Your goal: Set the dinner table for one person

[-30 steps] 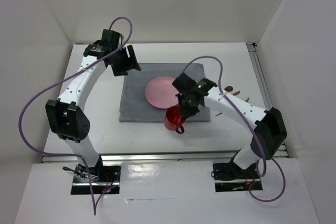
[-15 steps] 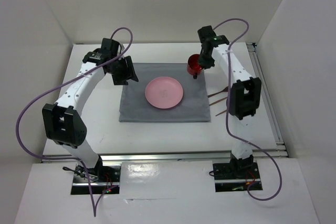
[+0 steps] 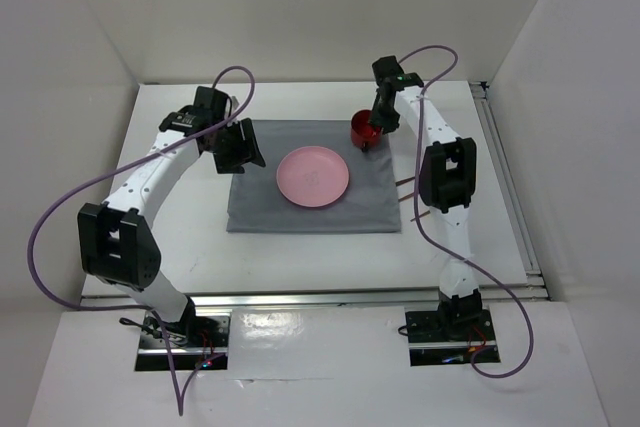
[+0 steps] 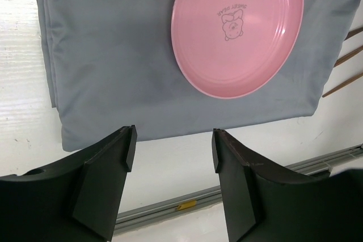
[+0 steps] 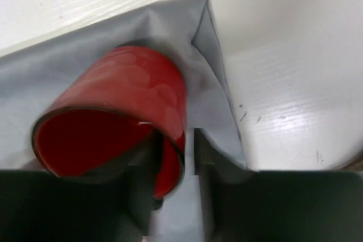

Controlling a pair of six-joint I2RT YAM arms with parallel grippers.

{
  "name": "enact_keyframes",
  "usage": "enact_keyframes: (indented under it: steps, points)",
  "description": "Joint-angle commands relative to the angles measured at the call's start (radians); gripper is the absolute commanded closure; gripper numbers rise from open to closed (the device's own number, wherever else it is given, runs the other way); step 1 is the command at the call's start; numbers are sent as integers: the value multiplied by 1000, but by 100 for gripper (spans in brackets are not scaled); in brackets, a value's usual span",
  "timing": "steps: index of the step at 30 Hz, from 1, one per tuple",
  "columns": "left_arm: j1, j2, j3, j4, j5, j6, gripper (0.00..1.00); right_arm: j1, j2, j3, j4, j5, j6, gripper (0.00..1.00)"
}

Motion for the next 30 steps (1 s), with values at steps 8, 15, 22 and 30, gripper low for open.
enact_keyframes:
  steps: [8,15,22,30]
  points:
    - [-8,10,39,18,11,35,26,-23,-66,43,88,-49,-27,45]
    - [-36,-45,96,-18,-145,6,24,-86,-359,-194,169,-17,7,19]
    - [-73,-160,203,17,-199,67,18,-237,-695,-778,318,-46,56,30]
    - [-111,-180,125,35,-164,44,19,-270,-783,-1054,375,-115,153,46]
